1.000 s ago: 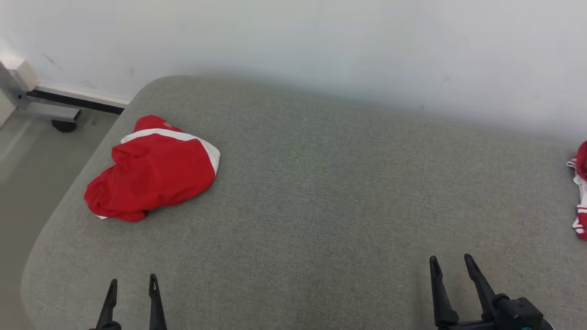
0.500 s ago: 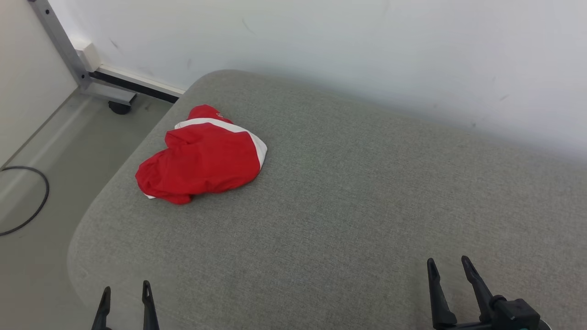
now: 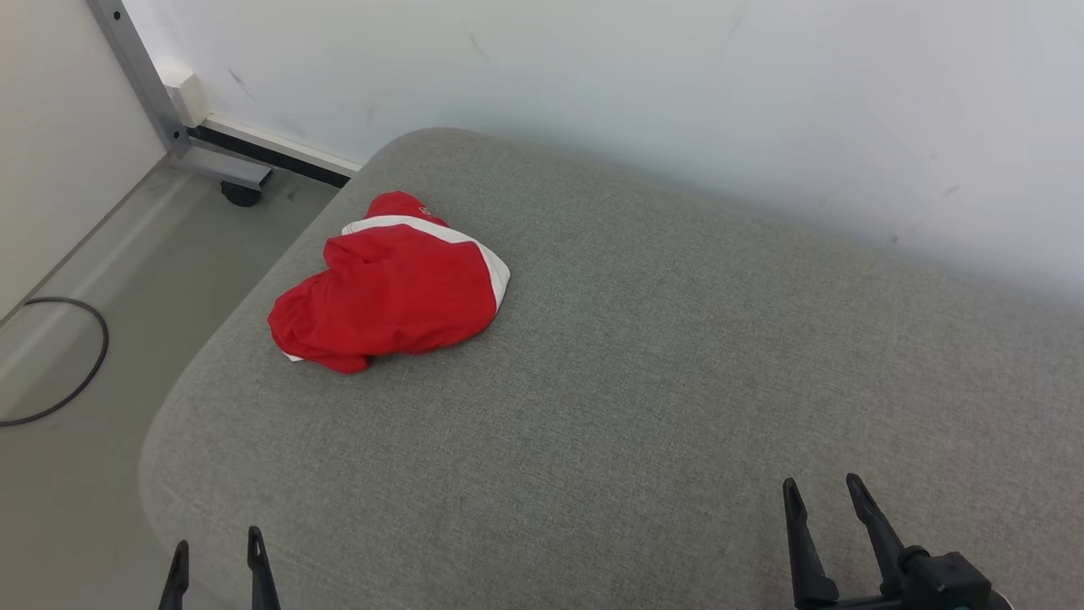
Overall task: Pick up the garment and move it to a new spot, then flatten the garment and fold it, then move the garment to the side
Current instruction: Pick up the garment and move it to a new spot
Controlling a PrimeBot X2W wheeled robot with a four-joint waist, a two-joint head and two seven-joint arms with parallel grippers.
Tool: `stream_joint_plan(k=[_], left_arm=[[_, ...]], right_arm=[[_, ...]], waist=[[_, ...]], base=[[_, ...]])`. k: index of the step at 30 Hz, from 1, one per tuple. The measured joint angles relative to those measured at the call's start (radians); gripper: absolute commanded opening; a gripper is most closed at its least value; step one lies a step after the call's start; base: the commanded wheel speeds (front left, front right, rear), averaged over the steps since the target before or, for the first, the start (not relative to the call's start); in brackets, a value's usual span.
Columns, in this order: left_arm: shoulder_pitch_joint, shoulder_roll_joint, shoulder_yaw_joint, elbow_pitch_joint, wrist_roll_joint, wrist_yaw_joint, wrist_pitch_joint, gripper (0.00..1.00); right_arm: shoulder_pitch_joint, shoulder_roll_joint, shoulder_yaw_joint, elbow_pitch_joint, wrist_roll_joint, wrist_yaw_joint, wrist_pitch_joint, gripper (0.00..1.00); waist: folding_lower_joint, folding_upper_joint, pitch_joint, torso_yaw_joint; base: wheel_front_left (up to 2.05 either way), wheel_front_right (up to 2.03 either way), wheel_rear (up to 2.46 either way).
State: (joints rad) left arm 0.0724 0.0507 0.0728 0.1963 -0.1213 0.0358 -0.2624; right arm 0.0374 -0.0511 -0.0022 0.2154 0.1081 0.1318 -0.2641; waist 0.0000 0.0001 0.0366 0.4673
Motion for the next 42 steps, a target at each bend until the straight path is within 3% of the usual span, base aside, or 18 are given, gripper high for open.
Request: stream_joint_plan(k=[7, 15, 27, 35, 42], left_arm=[[-0.017, 0.0, 0.014, 0.002, -0.011, 0.003, 0.0, 1.0], [-0.204, 0.015, 0.051, 0.089, -0.013, -0.071, 0.0, 1.0], [-0.654, 0.154, 0.12, 0.354, -0.114, -0.134, 0.002, 1.0], [-0.879, 0.267, 0.121, 0.525, -0.194, -0.159, 0.178, 1.0], [-0.942, 0.372, 0.111, 0.658, -0.225, -0.16, 0.346, 1.0]], right_arm=[[-0.016, 0.0, 0.016, 0.002, -0.003, 0.0, 0.0, 1.0], [-0.08, 0.0, 0.058, 0.002, -0.022, 0.0, 0.0, 1.0], [-0.169, 0.001, 0.076, -0.019, -0.03, 0.0, 0.0, 1.0], [-0.249, 0.001, 0.086, -0.038, -0.026, 0.0, 0.0, 1.0], [-0.263, 0.0, 0.091, -0.044, 0.005, 0.0, 0.0, 1.0]], waist=[[0.0, -0.0001, 0.01, -0.019], [0.0001, 0.0, 0.05, -0.076], [0.0001, 0.0, 0.164, -0.208], [0.0003, 0.0001, 0.263, -0.309], [0.0003, 0.0001, 0.322, -0.412]], base=[[0.0, 0.0, 0.0], [0.0, 0.0, 0.0], [0.0, 0.0, 0.0], [0.0, 0.0, 0.0], [0.0, 0.0, 0.0]])
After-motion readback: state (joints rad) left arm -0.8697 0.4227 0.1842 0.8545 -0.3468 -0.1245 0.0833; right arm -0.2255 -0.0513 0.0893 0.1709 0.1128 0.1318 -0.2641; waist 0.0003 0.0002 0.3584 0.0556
